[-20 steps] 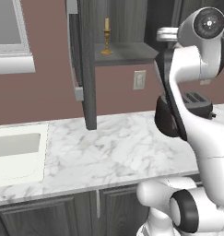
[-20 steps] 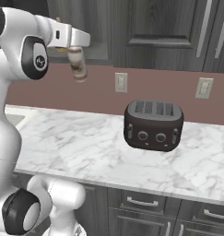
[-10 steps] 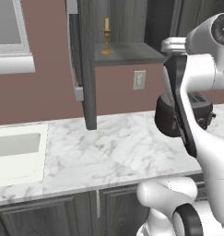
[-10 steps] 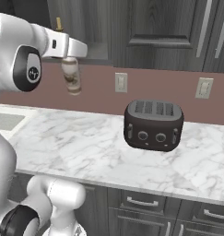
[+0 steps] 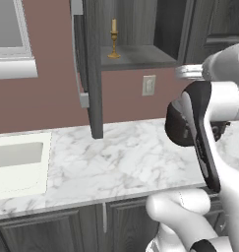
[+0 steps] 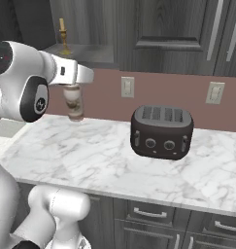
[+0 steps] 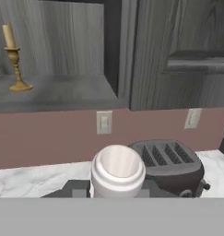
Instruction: Get the candle and the liquor from the cabinet and move them to the dining counter.
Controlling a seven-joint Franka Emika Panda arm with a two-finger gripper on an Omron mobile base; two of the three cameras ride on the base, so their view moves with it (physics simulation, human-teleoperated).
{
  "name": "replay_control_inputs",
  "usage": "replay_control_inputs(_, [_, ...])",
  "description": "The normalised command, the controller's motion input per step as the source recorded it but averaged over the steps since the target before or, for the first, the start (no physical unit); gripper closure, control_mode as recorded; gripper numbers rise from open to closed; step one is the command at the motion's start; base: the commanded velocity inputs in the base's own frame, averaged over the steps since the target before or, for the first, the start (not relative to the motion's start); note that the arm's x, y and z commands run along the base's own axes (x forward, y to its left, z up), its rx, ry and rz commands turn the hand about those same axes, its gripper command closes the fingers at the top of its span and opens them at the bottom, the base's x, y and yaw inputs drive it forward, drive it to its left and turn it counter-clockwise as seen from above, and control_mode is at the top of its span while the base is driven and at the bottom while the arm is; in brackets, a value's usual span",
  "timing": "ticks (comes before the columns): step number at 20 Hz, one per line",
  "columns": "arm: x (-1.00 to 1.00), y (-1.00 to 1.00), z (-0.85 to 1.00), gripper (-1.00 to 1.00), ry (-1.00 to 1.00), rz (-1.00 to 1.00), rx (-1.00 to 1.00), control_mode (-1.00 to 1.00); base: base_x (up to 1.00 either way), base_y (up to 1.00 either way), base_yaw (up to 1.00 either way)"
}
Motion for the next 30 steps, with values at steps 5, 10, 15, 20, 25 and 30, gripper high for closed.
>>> replay_control_inputs(5, [-0.46, 0.00, -0.39, 1.00, 0.14, 0.05, 0.00, -1.00, 0.00, 0.00, 0.00])
replay_control_inputs(10, [-0.47, 0.00, -0.26, 1.00, 0.02, 0.03, -0.02, -1.00, 0.00, 0.00, 0.00])
replay_control_inputs(15, [-0.34, 0.00, -0.16, 1.00, 0.00, 0.01, 0.00, -1.00, 0.00, 0.00, 0.00])
replay_control_inputs(20, [-0.01, 0.01, -0.12, 1.00, 0.00, 0.00, 0.00, -1.00, 0.00, 0.00, 0.00])
replay_control_inputs(25, [0.00, 0.00, -0.04, 1.00, 0.01, 0.00, 0.00, -1.00, 0.00, 0.00, 0.00])
replay_control_inputs(30, [0.00, 0.00, 0.00, 1.00, 0.00, 0.00, 0.00, -1.00, 0.00, 0.00, 0.00])
